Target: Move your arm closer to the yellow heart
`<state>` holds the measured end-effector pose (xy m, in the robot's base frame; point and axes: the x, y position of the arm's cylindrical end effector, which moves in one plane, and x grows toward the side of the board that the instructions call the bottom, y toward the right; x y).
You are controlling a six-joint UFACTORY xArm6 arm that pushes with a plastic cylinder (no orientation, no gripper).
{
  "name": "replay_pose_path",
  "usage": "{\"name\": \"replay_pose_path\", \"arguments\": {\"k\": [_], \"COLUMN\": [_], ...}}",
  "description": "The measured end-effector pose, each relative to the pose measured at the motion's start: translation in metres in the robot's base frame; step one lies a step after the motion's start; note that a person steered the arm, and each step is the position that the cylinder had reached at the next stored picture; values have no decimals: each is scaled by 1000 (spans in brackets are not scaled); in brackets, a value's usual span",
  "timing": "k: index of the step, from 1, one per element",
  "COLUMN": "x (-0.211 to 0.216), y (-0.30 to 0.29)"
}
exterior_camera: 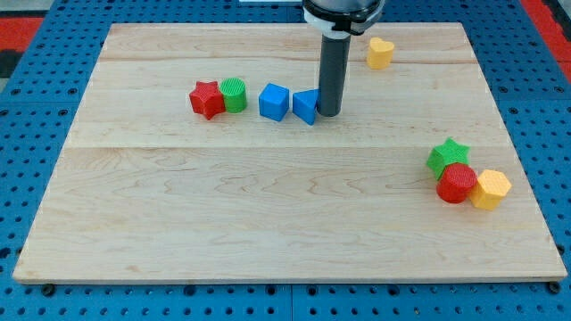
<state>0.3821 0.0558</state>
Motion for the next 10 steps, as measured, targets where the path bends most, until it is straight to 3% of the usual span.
{"name": "replay_pose_path", "arguments": {"k": [2, 4, 6, 7, 9, 10], "x": [-30, -113, -158, -144, -80, -110], "y": [95, 152, 90, 56, 49, 43]}}
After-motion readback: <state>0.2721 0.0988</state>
